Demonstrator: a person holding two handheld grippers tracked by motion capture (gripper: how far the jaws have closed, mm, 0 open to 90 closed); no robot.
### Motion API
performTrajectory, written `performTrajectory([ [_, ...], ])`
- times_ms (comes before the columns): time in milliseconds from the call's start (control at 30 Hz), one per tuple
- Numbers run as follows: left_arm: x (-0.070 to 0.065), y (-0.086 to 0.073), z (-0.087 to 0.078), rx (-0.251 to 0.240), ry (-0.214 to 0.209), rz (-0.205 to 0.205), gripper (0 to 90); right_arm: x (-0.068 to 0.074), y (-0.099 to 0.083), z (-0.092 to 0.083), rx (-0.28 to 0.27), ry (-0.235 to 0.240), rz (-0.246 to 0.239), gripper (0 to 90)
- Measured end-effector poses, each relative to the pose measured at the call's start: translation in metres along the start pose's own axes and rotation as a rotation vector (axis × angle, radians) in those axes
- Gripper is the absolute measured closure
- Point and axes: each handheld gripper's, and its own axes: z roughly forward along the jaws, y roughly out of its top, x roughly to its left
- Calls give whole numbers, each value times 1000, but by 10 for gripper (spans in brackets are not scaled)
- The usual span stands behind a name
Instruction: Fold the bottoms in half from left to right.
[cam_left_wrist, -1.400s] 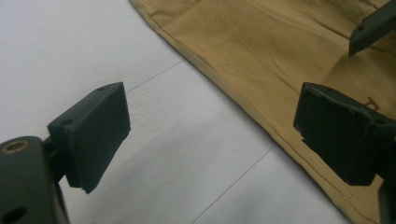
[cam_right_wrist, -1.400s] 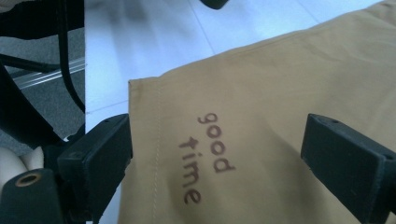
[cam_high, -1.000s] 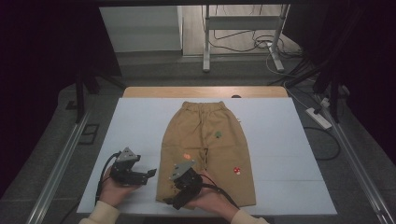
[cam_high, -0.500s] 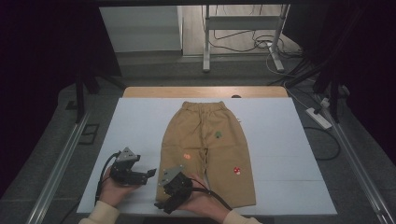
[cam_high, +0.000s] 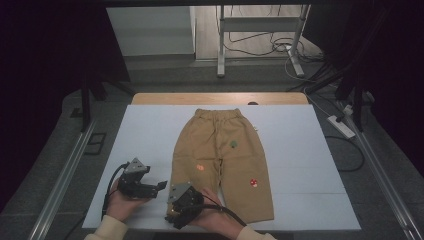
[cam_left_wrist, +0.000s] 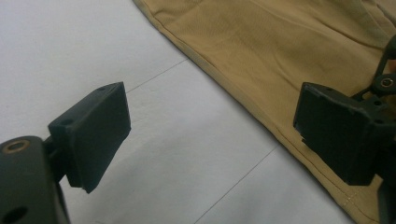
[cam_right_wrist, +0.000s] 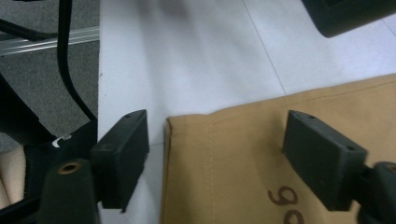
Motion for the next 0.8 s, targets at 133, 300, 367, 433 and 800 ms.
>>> performTrajectory([
  [133, 0, 0, 0, 0, 0, 0, 109, -1, 0, -3, 4, -15, 11, 361],
  [300, 0, 0, 0, 2, 0, 2, 109, -8, -1, -8, 8, -32, 24, 575],
  [367, 0, 0, 0, 3, 1, 3, 110, -11, -2, -11, 12, -48, 32, 715],
  [433, 0, 0, 0, 3, 2, 4, 109, -13, -3, -13, 18, -53, 37, 788],
  [800, 1, 2, -2, -15, 6, -3, 111, -16, -7, -22, -43, 10, 63, 846],
])
